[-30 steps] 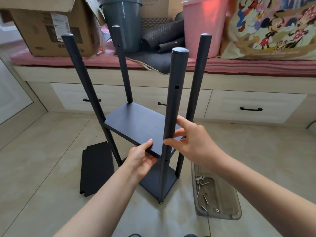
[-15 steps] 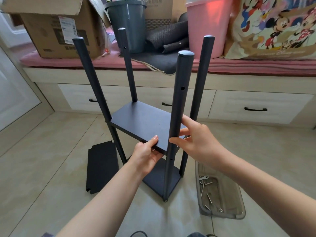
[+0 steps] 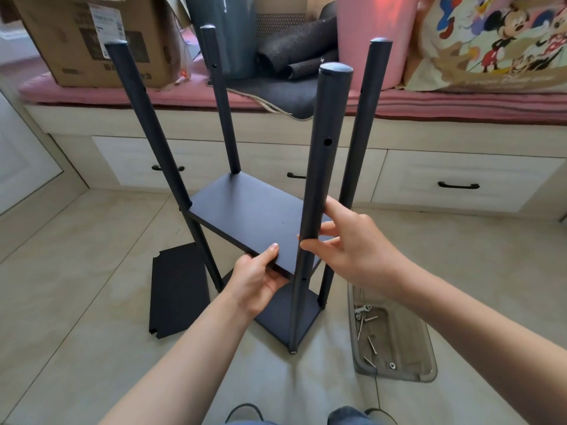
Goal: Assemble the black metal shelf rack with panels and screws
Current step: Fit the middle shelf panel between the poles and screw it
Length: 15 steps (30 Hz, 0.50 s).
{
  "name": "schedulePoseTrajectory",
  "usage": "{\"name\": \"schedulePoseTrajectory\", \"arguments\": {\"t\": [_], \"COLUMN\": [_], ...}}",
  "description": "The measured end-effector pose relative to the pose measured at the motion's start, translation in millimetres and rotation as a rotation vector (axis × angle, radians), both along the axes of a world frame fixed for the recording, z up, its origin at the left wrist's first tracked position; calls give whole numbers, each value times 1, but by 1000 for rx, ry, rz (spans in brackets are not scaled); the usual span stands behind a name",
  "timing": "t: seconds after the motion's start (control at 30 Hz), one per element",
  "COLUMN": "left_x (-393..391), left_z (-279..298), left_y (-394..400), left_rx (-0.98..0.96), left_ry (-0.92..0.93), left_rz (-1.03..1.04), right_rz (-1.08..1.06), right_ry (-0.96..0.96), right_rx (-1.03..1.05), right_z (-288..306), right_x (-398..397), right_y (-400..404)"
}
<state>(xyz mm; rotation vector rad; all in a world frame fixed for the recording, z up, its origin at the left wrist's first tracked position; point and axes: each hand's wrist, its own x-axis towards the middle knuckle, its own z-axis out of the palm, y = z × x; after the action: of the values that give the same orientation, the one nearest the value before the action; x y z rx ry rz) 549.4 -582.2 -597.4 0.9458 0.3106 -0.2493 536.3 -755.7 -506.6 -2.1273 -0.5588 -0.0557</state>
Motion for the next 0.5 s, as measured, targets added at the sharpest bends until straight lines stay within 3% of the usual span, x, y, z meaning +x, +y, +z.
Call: {"name": "schedulePoseTrajectory", "arguments": {"t": [0.5], "left_x": [2], "left_z": [21], "left_y": [0], "left_rx": [-21], "left_ry": [8], "left_rz": [38], "right_rz": [0], "right_ry": [27], "right_rx": [4], "right_z": [4], "right_x": [2], "right_y": [6]}}
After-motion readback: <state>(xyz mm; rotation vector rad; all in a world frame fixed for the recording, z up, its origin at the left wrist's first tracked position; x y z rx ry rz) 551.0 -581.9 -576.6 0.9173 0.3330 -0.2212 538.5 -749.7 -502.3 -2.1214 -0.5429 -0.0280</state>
